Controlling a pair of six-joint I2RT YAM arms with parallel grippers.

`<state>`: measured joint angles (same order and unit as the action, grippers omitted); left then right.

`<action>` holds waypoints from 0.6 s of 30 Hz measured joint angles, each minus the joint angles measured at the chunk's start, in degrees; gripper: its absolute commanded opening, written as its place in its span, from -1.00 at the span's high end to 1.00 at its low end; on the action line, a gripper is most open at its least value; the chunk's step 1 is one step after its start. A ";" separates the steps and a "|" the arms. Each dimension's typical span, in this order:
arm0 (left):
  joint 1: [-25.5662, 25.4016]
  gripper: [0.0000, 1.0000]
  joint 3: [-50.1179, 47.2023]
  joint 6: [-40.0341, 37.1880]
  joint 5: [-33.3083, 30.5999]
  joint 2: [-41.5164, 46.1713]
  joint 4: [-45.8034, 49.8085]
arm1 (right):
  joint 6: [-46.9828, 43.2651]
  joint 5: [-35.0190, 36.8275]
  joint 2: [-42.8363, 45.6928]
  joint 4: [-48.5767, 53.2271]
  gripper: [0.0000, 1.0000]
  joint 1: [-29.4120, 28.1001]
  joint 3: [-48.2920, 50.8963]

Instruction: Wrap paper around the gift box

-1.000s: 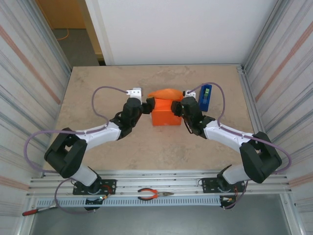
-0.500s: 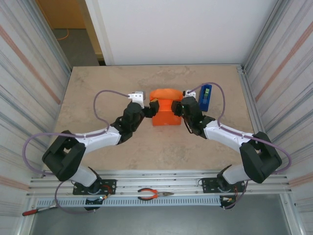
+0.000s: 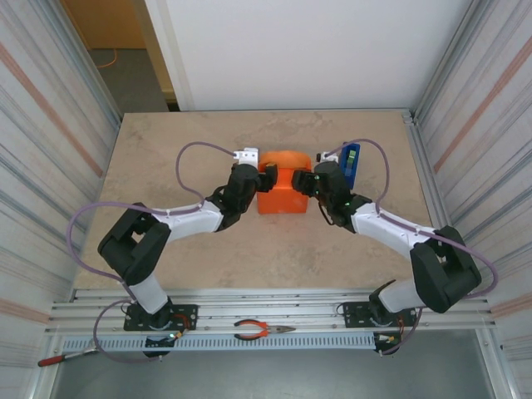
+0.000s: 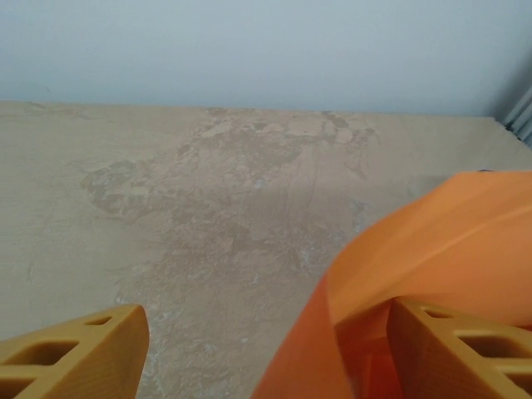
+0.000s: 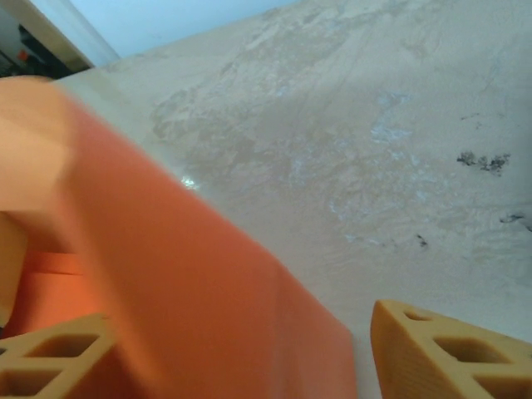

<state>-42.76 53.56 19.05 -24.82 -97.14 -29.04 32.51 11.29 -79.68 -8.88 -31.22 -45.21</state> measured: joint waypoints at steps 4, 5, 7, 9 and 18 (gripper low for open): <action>-0.76 -0.49 0.04 -0.52 -2.03 0.00 0.33 | -0.22 -3.15 2.54 3.80 -0.35 3.10 -0.59; -0.87 -0.49 0.07 -0.70 -2.34 0.00 0.44 | -0.39 -3.82 2.75 4.61 -0.33 3.28 -1.14; -1.09 -0.48 0.17 -1.07 -2.86 0.00 0.63 | -0.74 -5.25 2.91 5.53 -0.30 3.28 -2.29; -1.36 -0.47 0.26 -1.36 -3.43 0.00 0.85 | -1.29 -6.47 2.89 5.84 -0.25 3.17 -3.23; -1.95 -0.44 0.74 -1.92 -4.46 -0.07 1.92 | -3.32 -7.04 -0.66 7.65 0.75 1.99 -6.40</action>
<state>-44.71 54.30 17.12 -29.28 -97.21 -27.11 29.19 4.25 -80.34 -1.23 -29.23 -51.62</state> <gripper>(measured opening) 0.723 0.301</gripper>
